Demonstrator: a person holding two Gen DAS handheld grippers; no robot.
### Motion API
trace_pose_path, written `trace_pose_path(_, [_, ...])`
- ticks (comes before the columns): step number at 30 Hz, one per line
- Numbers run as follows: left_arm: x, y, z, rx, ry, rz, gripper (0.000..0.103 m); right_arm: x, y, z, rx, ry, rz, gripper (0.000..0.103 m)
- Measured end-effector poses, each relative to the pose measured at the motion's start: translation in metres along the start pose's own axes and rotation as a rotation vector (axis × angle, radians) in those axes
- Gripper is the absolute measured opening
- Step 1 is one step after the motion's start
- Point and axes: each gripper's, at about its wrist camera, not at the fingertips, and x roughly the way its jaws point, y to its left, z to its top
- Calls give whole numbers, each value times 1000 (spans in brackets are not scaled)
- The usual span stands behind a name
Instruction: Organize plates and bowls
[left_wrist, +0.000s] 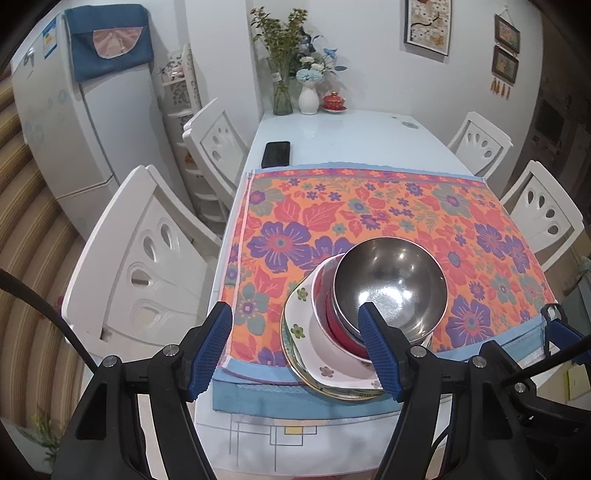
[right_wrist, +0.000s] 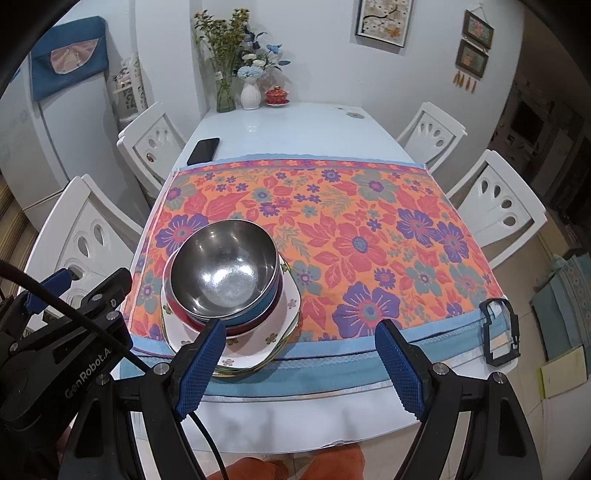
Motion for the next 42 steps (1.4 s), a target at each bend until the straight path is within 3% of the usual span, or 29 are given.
trace_pose_path(9, [10, -10, 1, -43, 49, 47, 69, 22, -11, 10, -49, 57, 50, 81])
trace_pose_path(19, [18, -20, 10, -76, 67, 85, 69, 35, -19, 29, -109, 63, 75, 81])
trace_pose_path(42, [24, -63, 38, -21, 54, 143, 69, 50, -57, 57, -86, 46, 118, 81])
